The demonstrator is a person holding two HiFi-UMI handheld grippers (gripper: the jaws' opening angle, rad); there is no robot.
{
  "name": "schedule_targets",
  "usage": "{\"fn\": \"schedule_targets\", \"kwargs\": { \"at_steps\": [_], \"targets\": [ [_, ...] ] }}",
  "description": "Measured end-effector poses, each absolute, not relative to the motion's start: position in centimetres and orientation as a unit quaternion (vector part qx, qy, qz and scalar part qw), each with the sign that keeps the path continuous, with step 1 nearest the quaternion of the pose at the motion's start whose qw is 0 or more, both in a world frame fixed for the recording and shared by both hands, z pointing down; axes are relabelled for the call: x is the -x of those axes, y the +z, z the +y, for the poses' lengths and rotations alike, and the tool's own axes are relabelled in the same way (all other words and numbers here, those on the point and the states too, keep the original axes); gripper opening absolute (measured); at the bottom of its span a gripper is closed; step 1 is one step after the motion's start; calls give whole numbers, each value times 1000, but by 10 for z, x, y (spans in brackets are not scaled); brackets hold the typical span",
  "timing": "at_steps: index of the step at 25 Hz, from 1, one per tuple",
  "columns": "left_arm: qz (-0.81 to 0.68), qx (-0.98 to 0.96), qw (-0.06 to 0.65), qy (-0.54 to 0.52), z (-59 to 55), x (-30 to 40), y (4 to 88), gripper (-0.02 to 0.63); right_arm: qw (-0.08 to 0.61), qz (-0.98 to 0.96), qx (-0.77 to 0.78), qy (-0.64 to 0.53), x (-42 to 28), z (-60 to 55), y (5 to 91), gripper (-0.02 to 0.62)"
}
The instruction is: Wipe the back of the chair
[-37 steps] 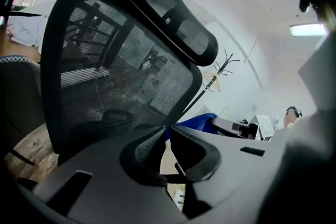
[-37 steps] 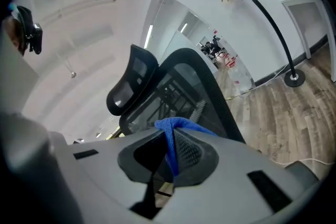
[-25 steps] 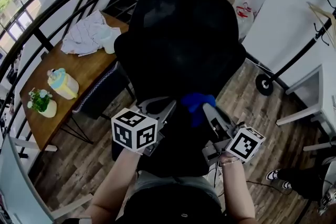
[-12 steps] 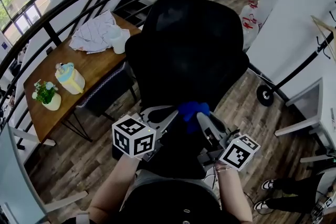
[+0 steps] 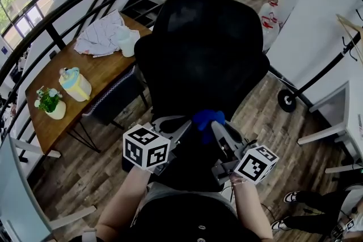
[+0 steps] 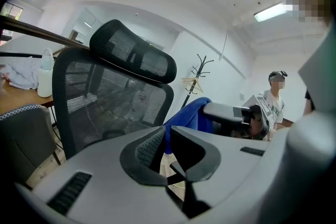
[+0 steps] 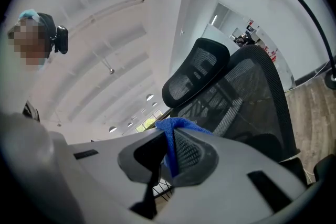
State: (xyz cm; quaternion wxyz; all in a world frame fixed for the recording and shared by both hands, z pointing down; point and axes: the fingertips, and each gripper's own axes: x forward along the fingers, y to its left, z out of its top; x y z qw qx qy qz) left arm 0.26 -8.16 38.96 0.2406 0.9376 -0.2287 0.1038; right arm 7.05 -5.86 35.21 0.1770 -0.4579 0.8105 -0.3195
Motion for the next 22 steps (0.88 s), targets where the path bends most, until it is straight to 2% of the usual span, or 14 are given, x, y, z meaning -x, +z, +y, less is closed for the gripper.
{"fn": "schedule_targets", "kwargs": {
  "at_steps": [11,22],
  "targets": [
    [-221,-932,269,103,-75,-5,399,38,172,797,464,-346,-68,-55,373,44],
    [-211,-933,269,111,-70,-12,402,38,172,796,467,-345,-69,-58,373,44]
  ]
}}
